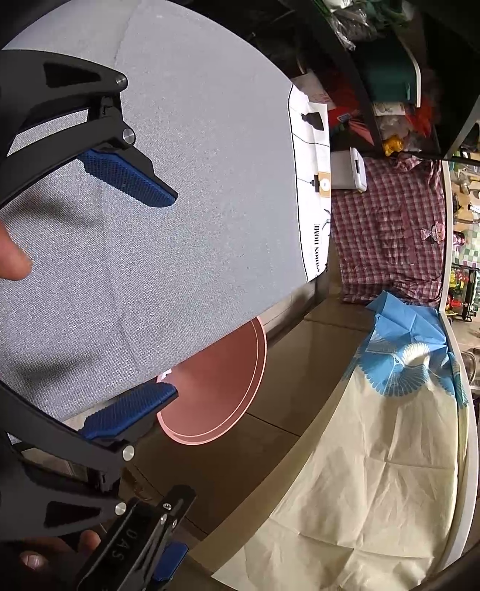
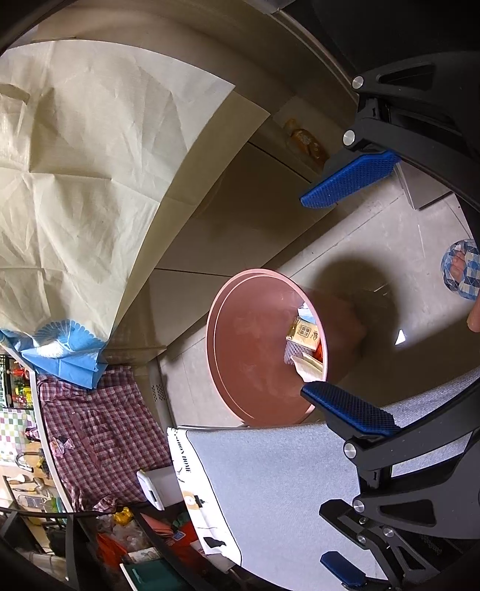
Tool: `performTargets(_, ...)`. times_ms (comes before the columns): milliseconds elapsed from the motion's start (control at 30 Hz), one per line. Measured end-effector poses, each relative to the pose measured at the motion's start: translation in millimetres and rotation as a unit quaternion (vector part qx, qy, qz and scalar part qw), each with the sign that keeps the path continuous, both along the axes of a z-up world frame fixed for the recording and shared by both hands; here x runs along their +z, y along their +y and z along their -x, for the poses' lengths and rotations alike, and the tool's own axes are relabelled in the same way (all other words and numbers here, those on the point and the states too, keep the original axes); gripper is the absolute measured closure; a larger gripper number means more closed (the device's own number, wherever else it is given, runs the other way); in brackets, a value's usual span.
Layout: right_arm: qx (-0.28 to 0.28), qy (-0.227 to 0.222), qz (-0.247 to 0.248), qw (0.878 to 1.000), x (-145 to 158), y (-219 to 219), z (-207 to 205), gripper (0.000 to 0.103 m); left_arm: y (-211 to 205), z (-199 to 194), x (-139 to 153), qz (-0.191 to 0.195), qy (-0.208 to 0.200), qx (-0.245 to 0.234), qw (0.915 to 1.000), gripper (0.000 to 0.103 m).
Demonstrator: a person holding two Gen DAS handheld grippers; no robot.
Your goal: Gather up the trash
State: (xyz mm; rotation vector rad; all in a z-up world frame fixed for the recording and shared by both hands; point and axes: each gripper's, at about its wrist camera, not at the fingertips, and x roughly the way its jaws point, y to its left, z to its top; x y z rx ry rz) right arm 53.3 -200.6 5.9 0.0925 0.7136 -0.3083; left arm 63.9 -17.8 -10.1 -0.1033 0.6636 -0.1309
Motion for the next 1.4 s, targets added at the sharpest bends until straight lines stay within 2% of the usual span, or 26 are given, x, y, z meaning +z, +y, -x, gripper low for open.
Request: performTargets(1400,0.000,0.000,0.000,1.000,-0.3,-0.4,1.0,0.010,-4.5,5.2,1.8,-0.016,-0.009,-0.006,0.9998,0.008)
